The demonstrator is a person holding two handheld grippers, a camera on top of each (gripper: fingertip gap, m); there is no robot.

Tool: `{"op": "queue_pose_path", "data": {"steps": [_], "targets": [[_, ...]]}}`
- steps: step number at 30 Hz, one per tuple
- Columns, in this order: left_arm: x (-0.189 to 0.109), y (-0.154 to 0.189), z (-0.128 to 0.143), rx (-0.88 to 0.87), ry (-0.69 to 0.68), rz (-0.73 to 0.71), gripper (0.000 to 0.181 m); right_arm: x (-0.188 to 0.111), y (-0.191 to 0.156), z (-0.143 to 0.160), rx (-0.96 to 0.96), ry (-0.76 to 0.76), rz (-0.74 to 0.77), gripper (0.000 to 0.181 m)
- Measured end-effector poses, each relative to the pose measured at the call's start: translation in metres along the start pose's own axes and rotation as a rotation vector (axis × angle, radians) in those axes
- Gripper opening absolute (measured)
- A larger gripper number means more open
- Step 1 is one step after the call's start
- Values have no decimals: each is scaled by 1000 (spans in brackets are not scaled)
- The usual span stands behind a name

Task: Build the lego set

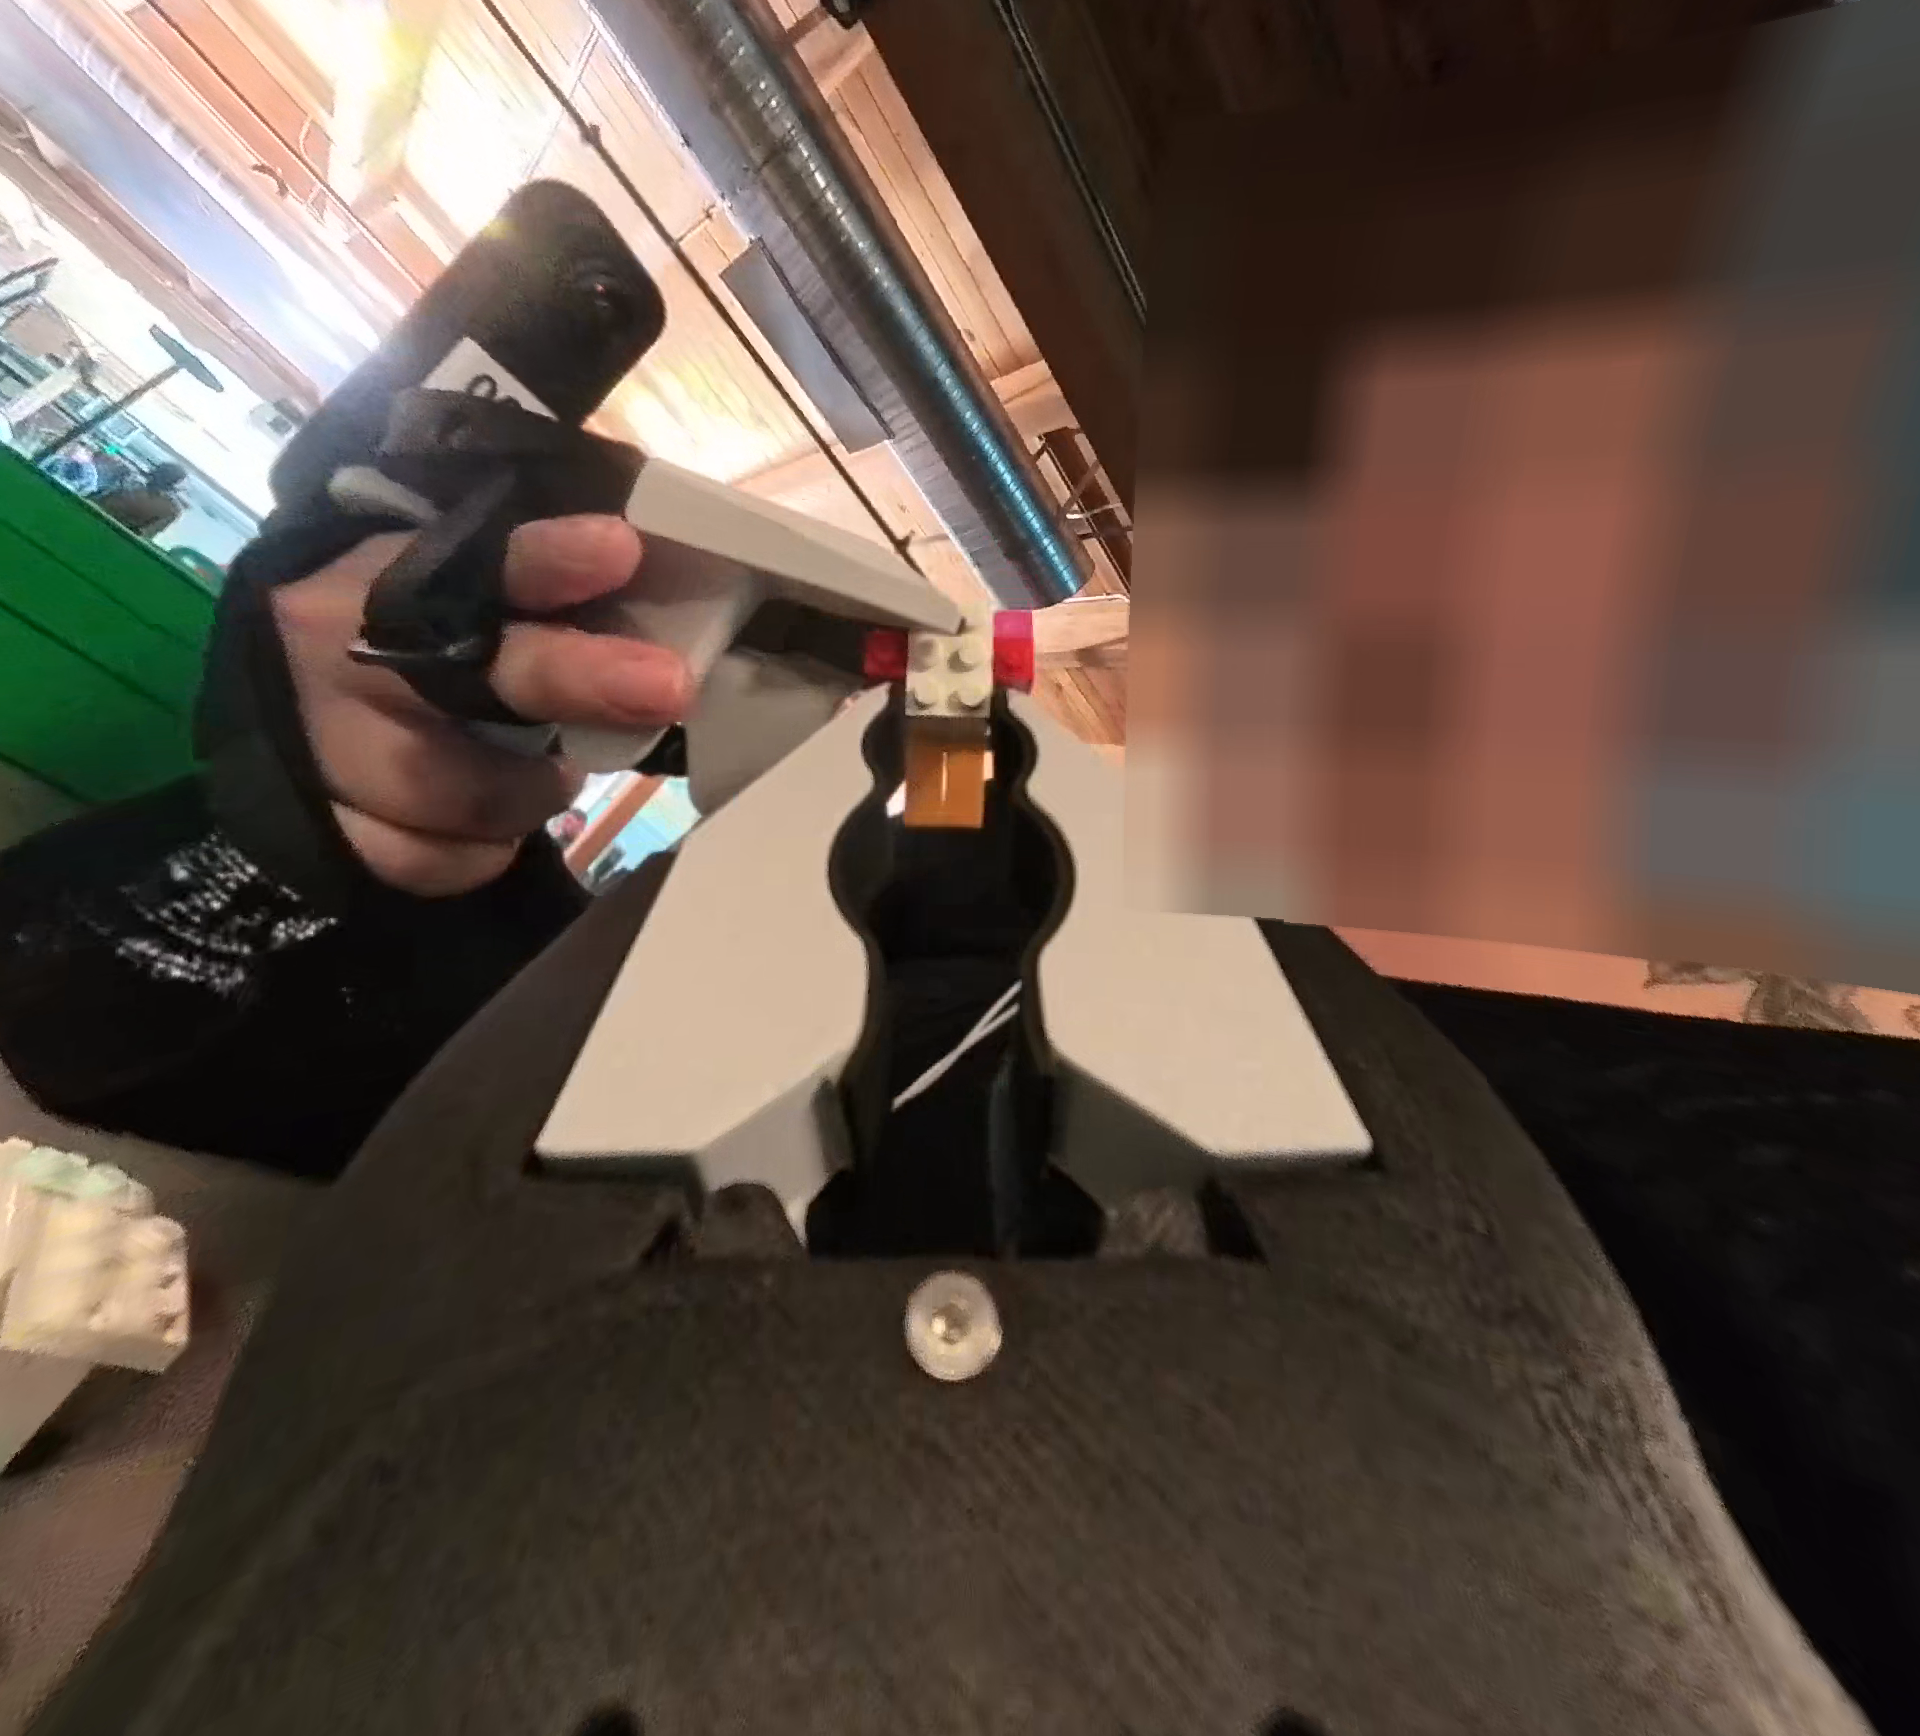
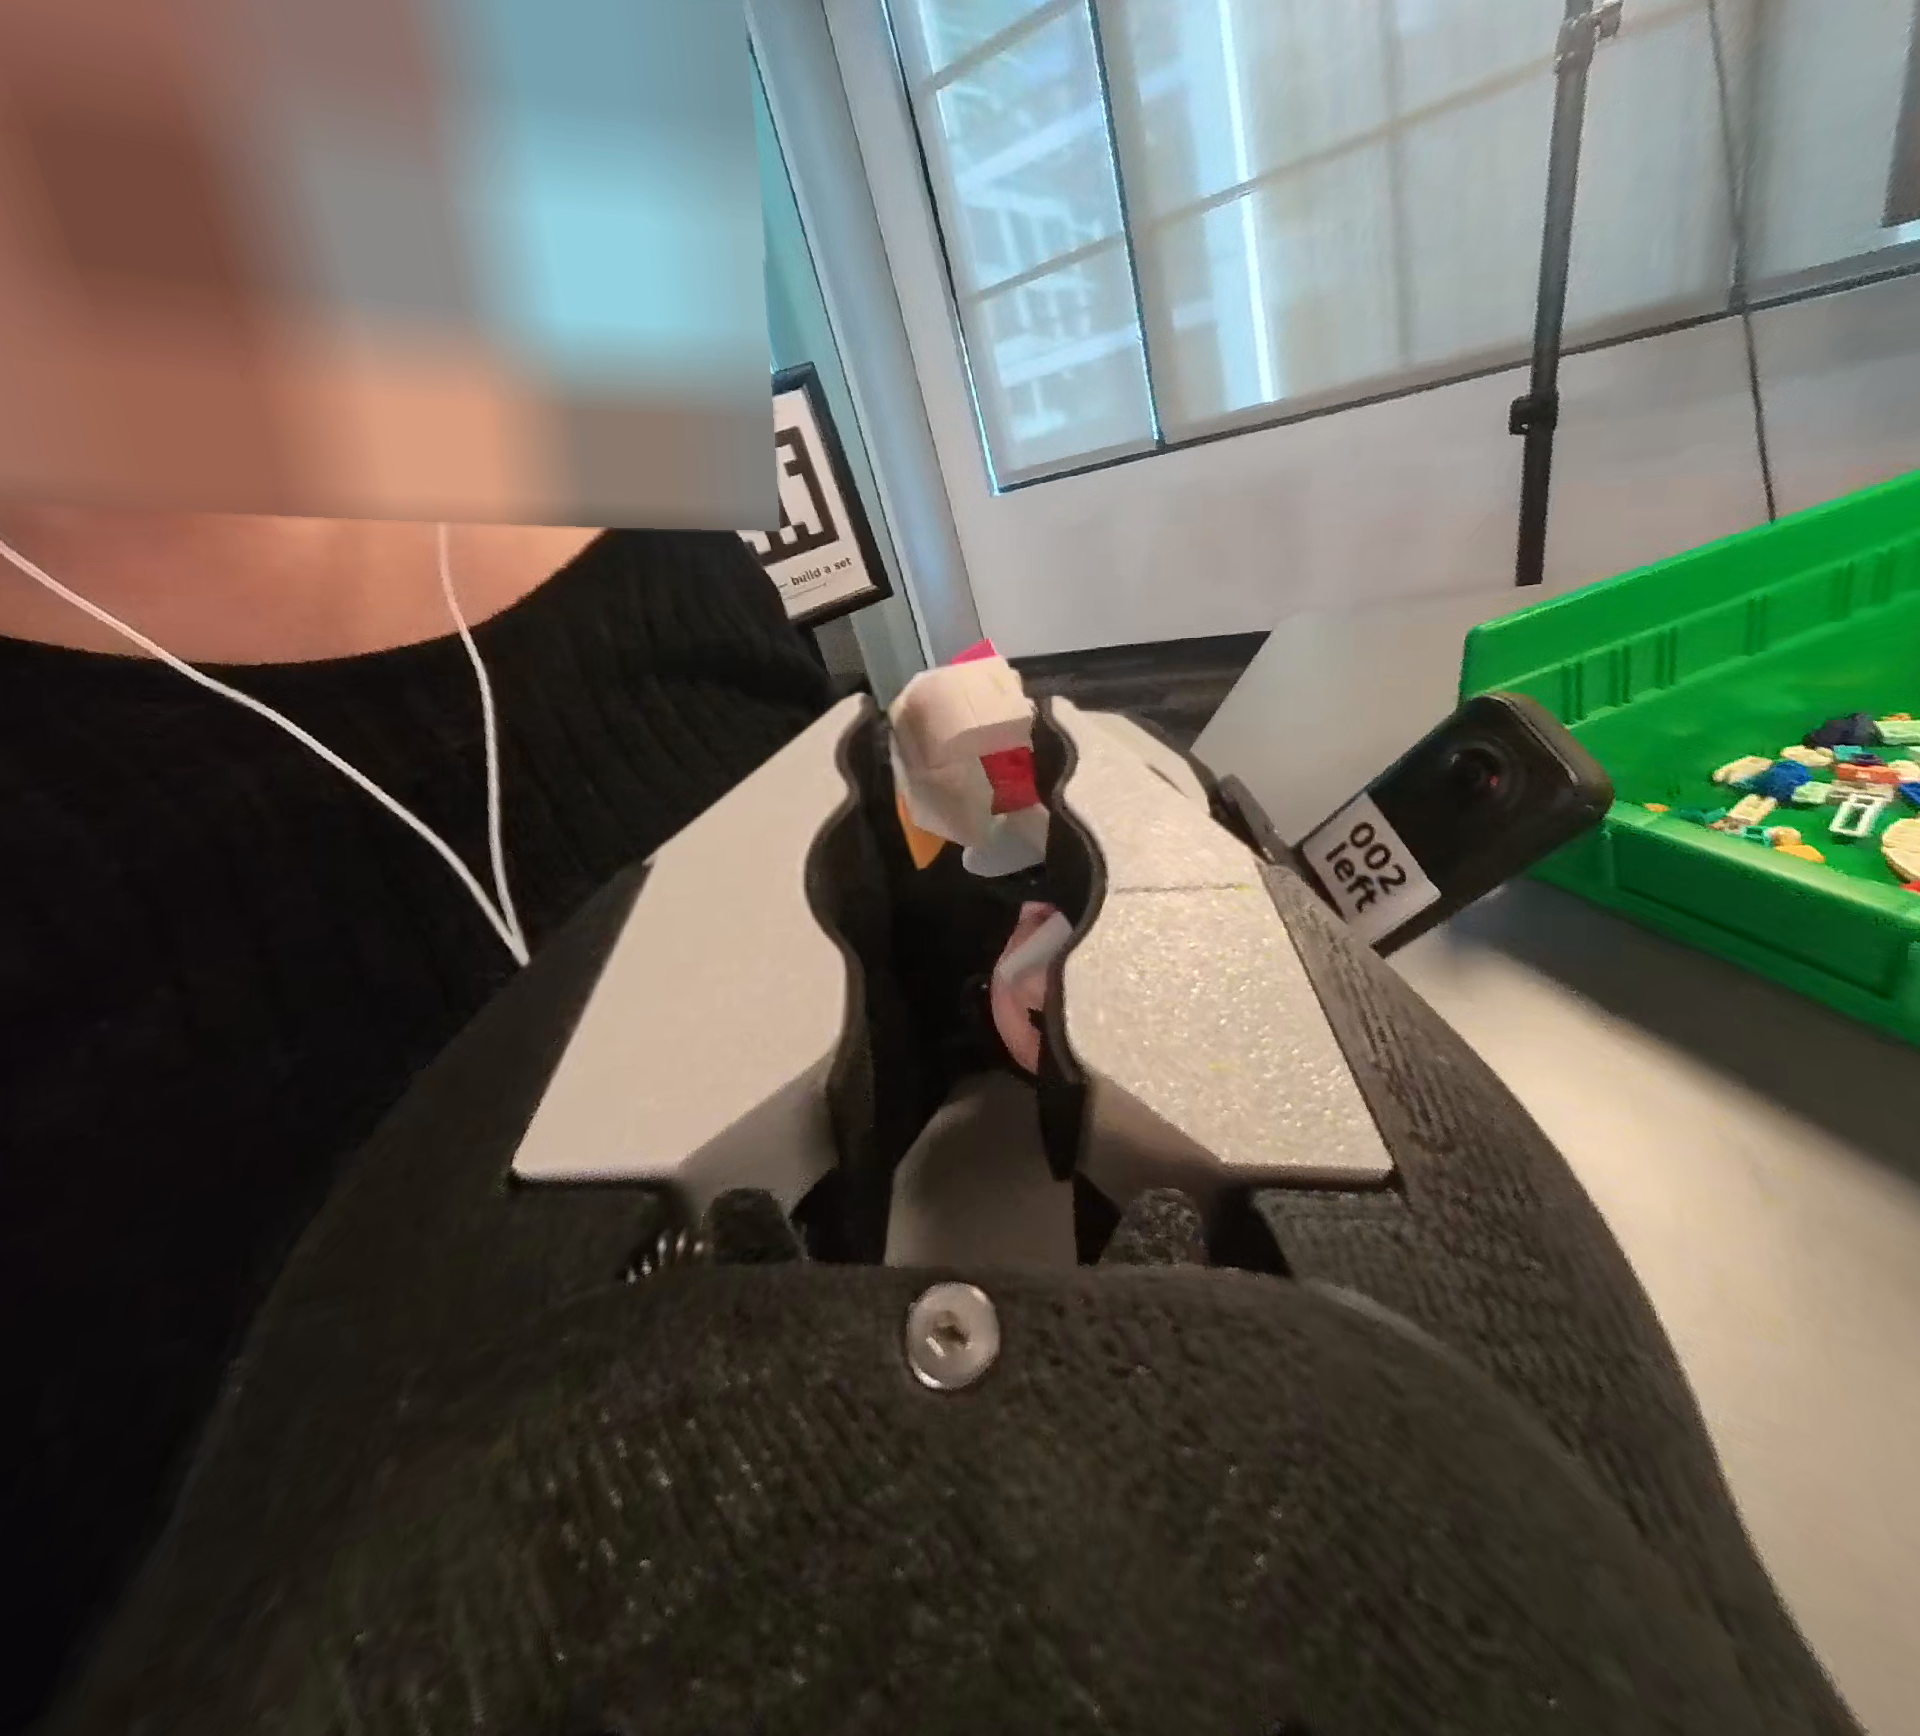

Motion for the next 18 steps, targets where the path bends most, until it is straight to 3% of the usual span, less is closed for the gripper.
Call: {"op": "queue_pose_path", "data": {"steps": [1,9,14,18], "targets": [[1,-1,2,-3,-9,-5,15,-1,0,3,-14,-3,8,28],[1,-13,2,64,-16,-103,15,-14,-3,9,-147,-67,69,25],[-13,-14,-4,445,2,-557,52,-24,8,20,-195,-143,169,25],[-18,-9,-6,773,-150,-828,52,-25,21,30,-269,-239,278,26]]}}
Point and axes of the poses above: each gripper's, where its closed fingertips meet, x out along the fingers, z out of its underside, y = z × x across the jaws, the point moved 3 cm from there along -x, back along the fingers, and after that the axes turned 6 degrees about -x, right-handed, at the moved point
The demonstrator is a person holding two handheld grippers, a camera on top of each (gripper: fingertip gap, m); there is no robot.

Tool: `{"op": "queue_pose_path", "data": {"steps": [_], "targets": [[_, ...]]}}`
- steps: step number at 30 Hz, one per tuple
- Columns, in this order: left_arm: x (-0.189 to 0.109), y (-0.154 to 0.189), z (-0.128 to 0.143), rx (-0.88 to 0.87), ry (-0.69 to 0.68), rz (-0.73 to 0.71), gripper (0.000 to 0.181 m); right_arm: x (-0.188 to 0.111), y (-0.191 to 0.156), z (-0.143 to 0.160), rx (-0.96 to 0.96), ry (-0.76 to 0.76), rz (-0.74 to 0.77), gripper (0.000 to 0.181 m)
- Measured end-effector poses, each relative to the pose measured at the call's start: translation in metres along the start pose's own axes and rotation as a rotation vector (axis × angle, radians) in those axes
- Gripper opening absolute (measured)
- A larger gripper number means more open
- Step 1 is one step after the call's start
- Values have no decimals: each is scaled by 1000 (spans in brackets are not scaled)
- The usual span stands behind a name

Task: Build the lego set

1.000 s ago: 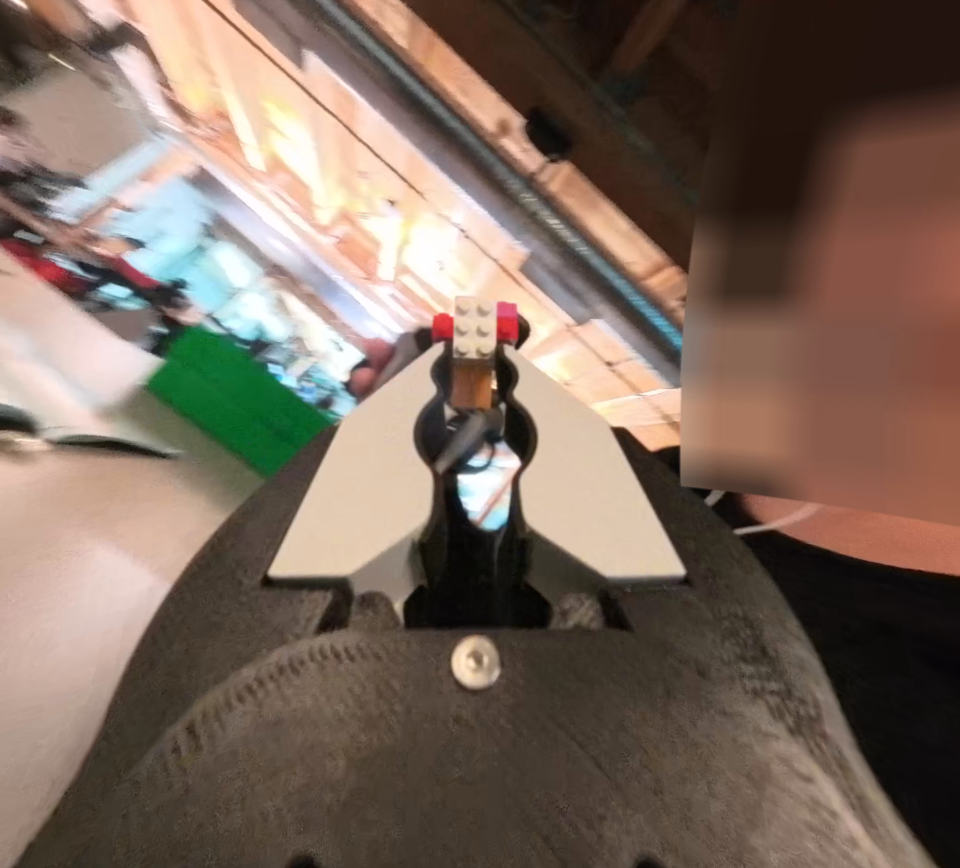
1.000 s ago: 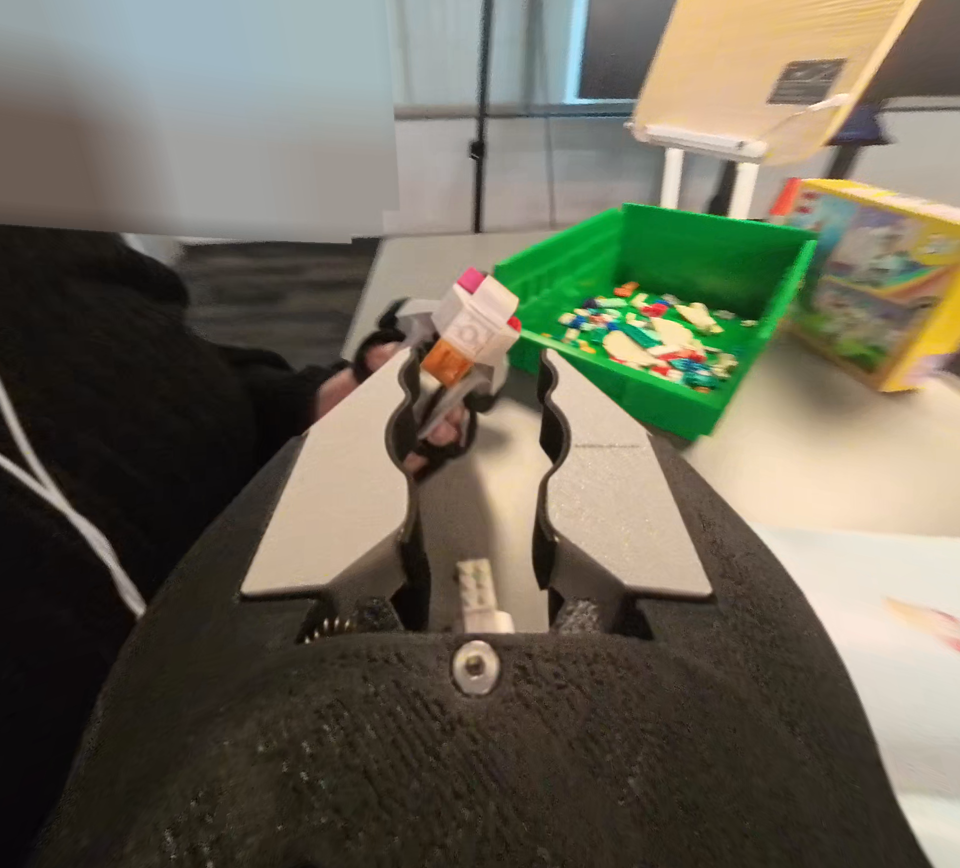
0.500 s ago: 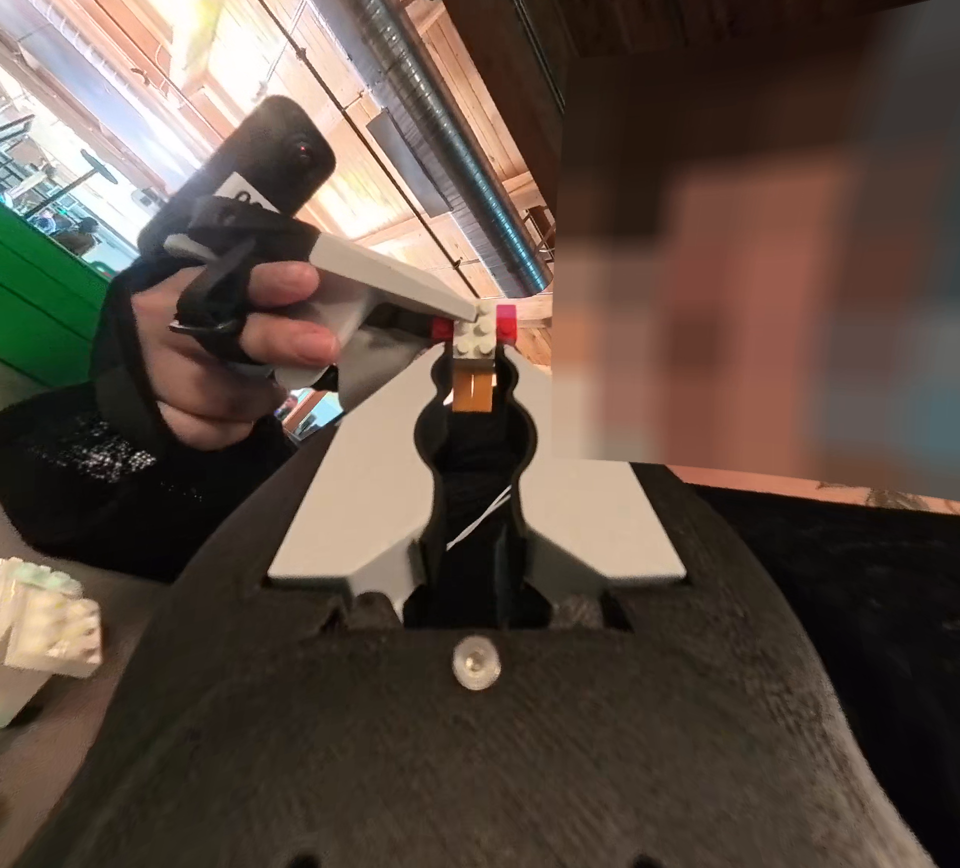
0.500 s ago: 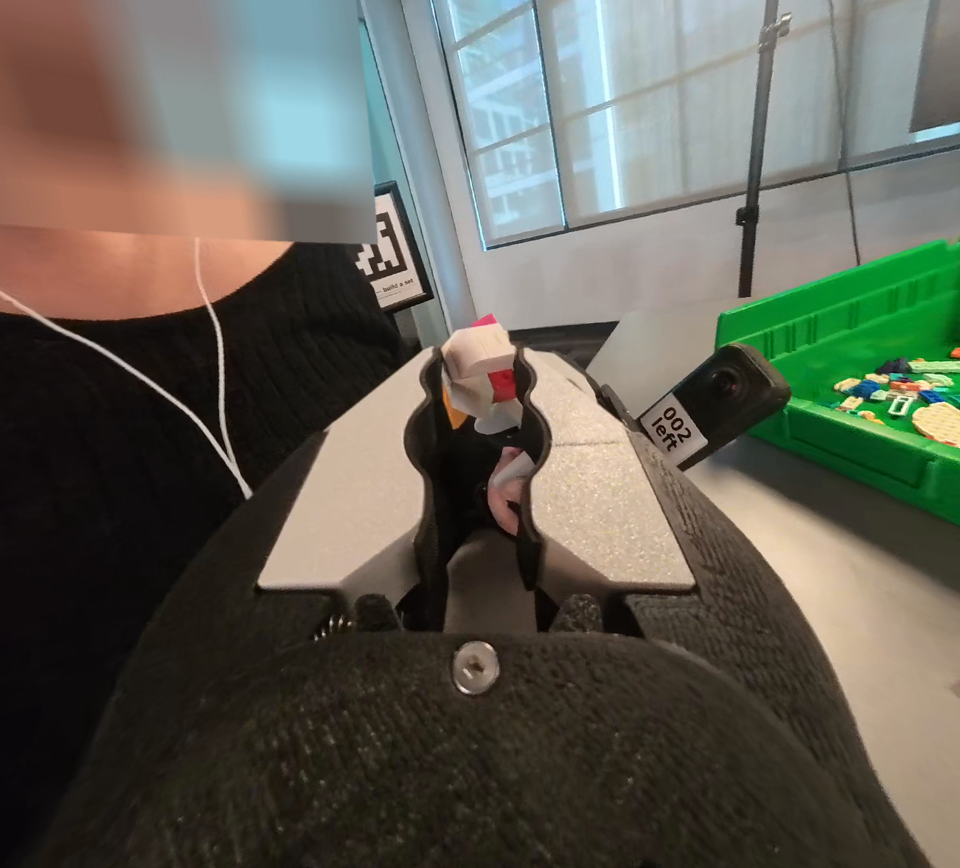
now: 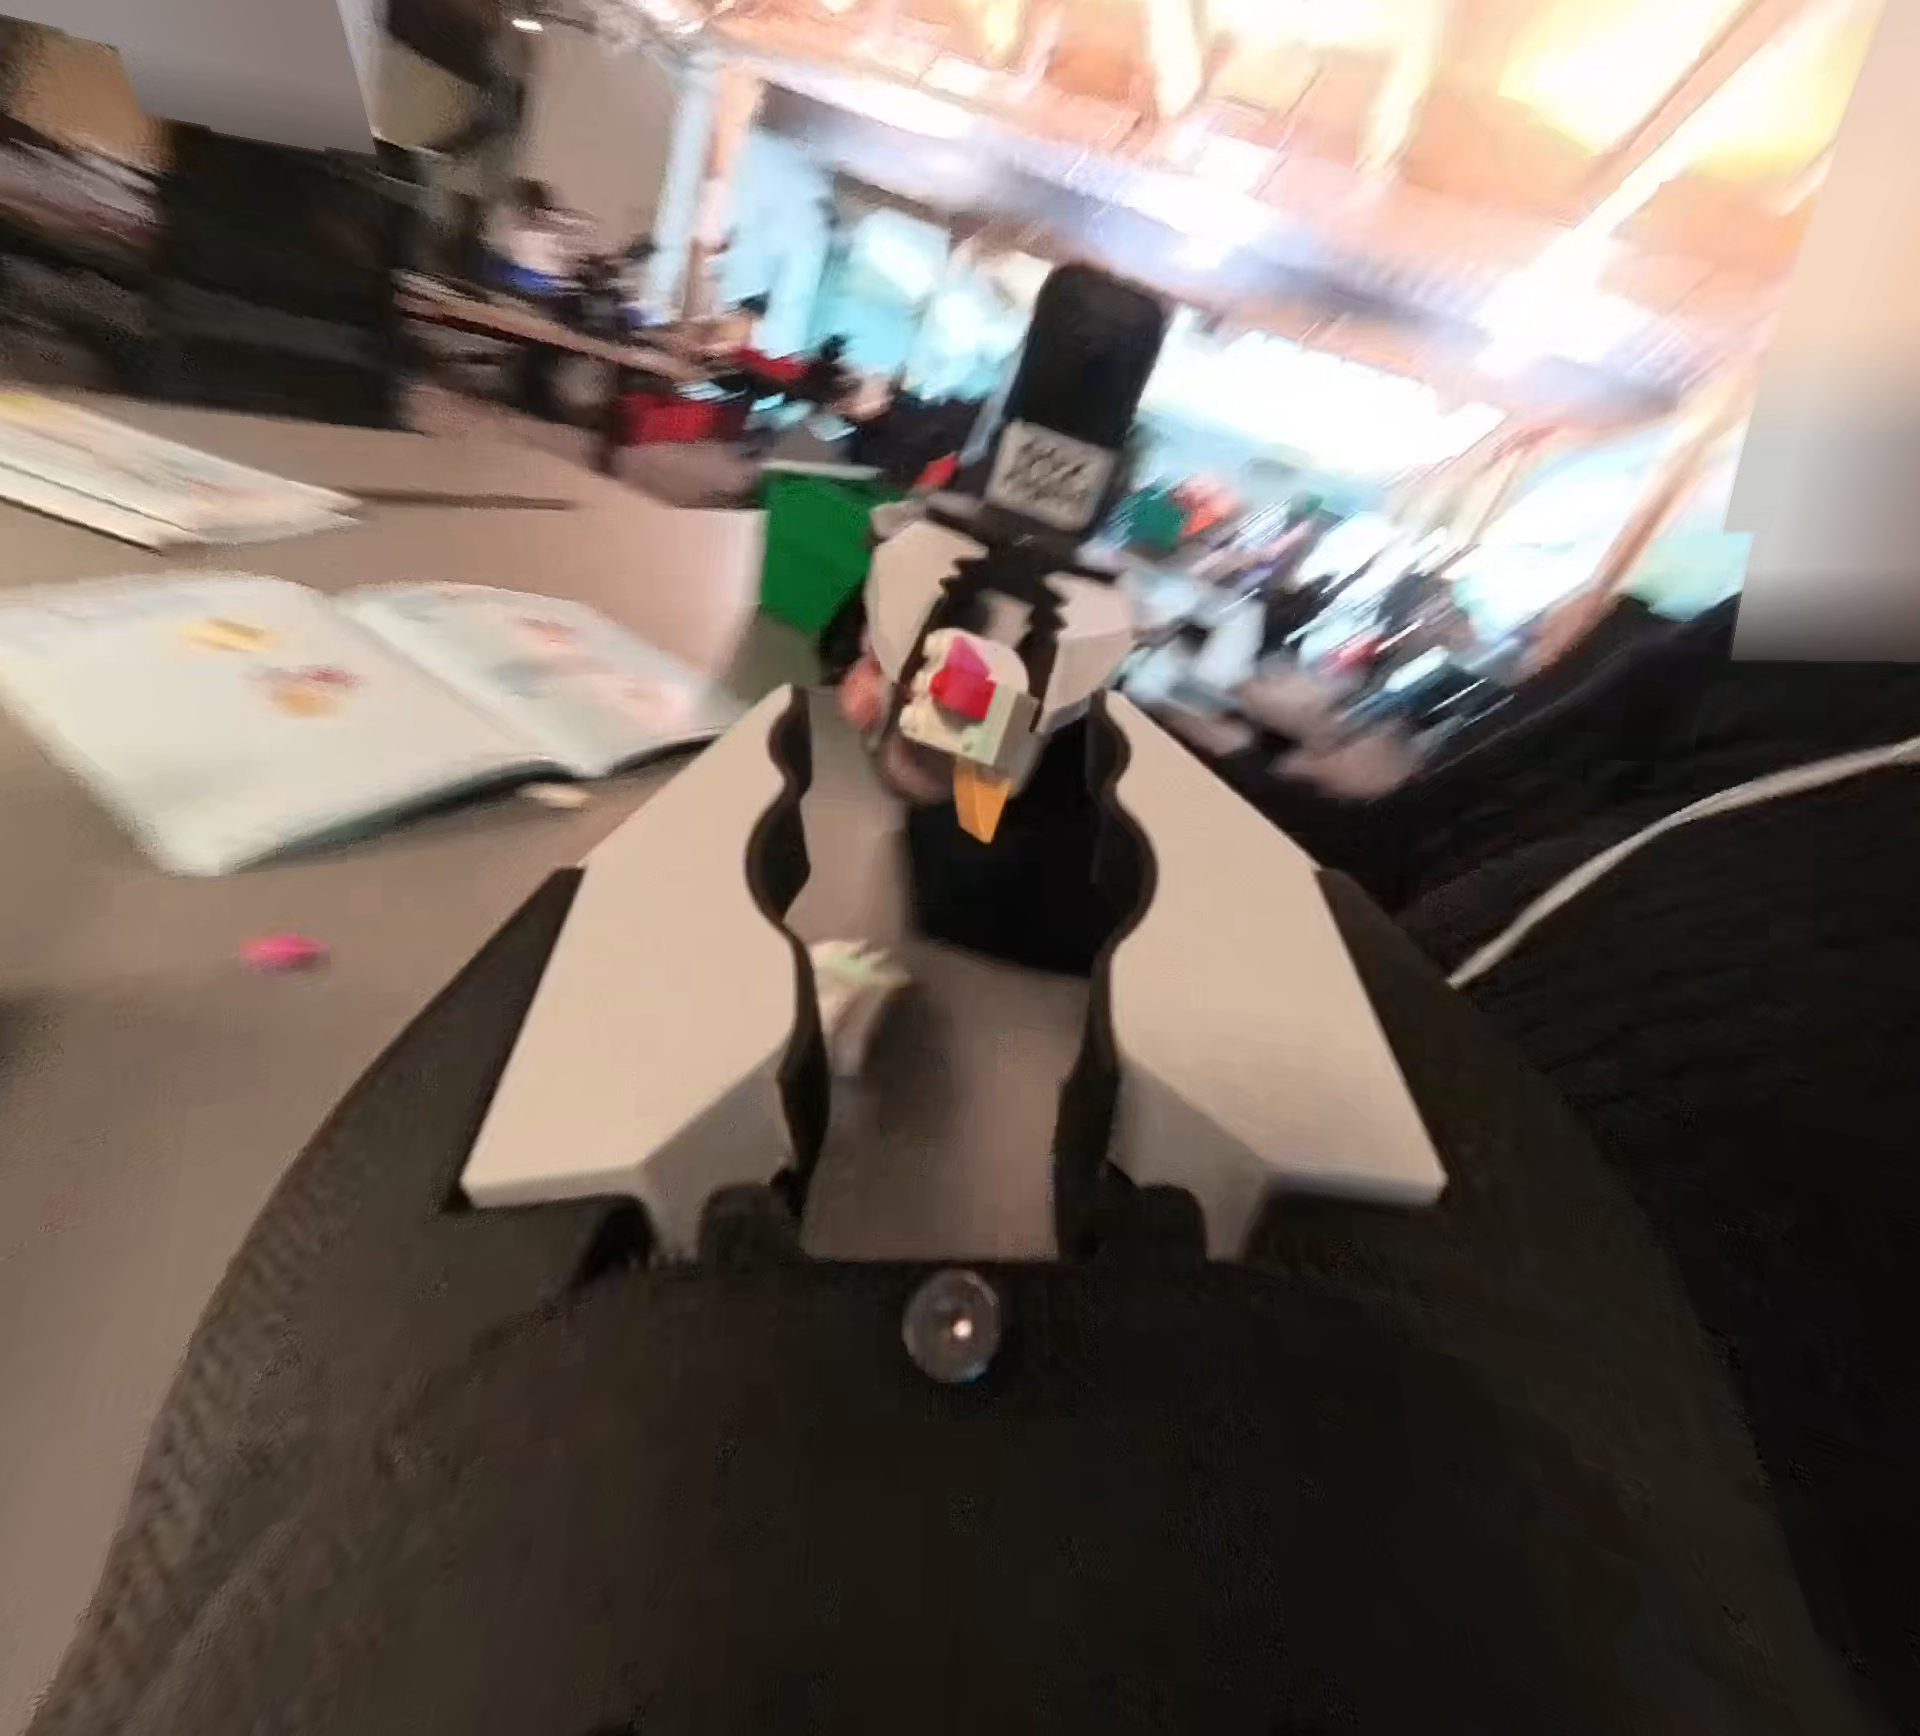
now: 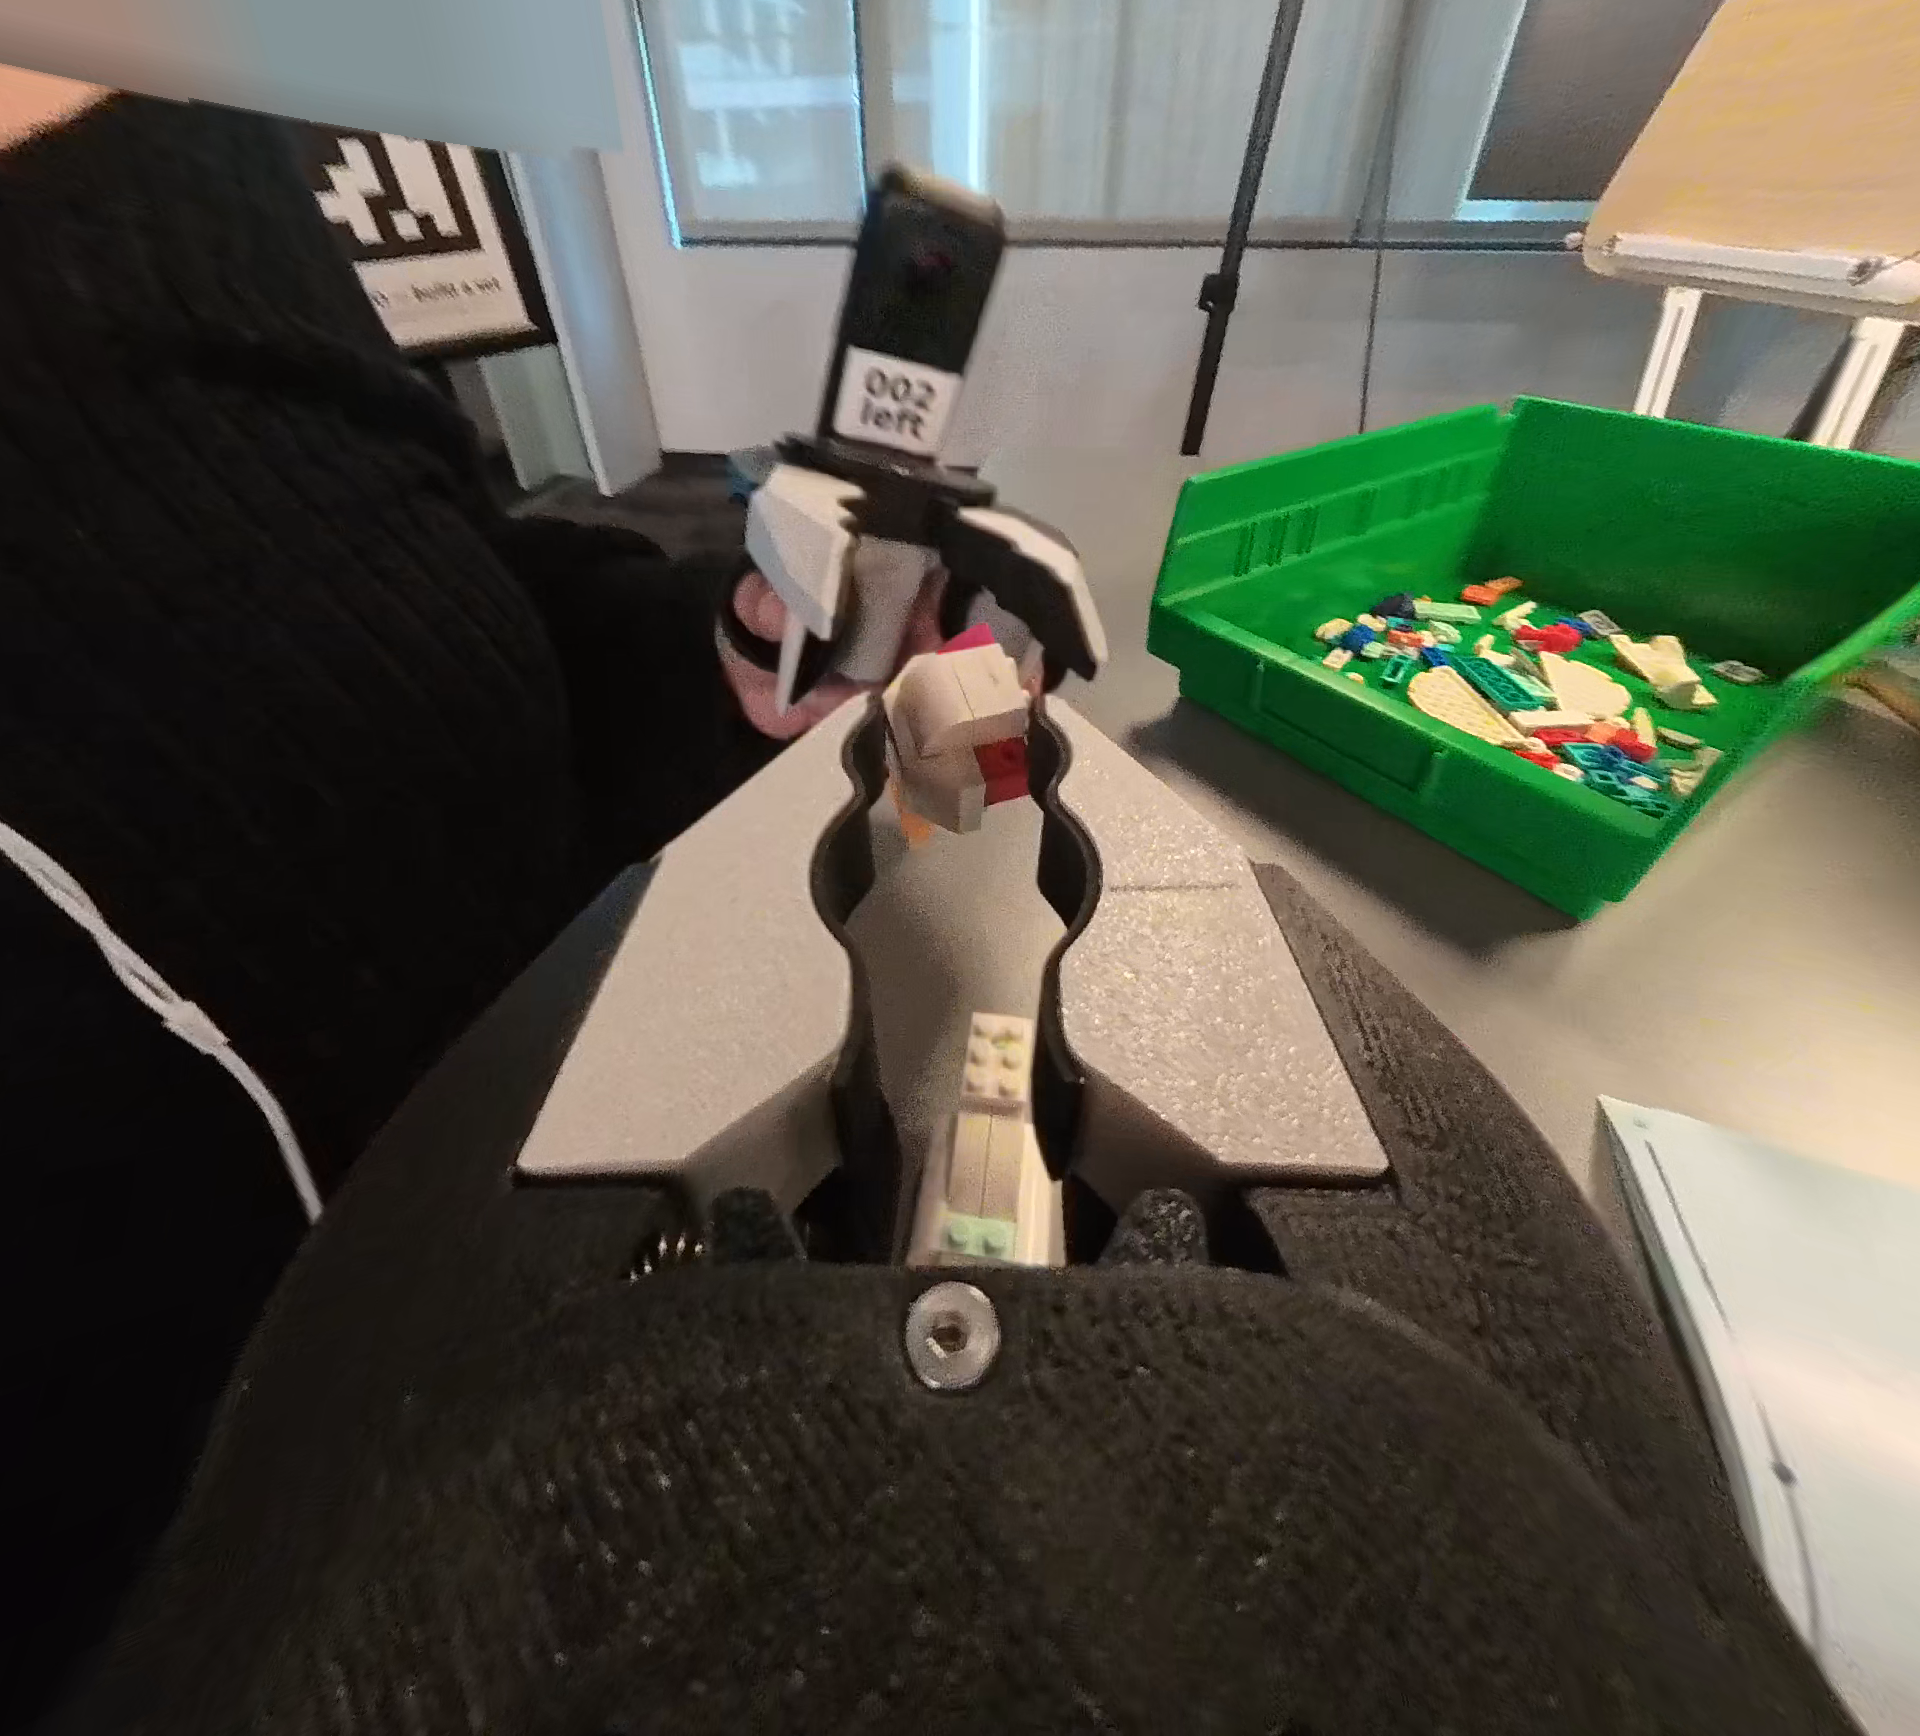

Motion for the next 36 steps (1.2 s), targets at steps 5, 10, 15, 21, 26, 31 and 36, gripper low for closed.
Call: {"op": "queue_pose_path", "data": {"steps": [5,10,15,21,26,31,36], "targets": [[5,1,11,169,-135,-91,48,5,0,7,-25,-36,12,26],[9,-1,19,211,-174,-95,30,6,2,9,-15,-34,22,26],[7,-8,19,257,-130,-95,24,10,5,9,7,-23,42,28],[-13,-30,5,245,16,-128,24,-2,60,42,116,-194,318,25],[-28,-42,-12,238,134,-218,24,5,96,93,133,-538,413,20],[-39,-49,-21,162,207,-237,23,19,115,114,143,-658,402,20],[-44,-55,-25,85,247,-236,23,24,115,119,144,-698,351,20]]}}
Point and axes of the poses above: each gripper's, where its closed fingertips meet, x out along the fingers, z out of its underside, y = z × x across the jaws, the point moved 3 cm from there along -x, back along the fingers, and after that the axes turned 6 degrees about -x, right-handed, at the moved point
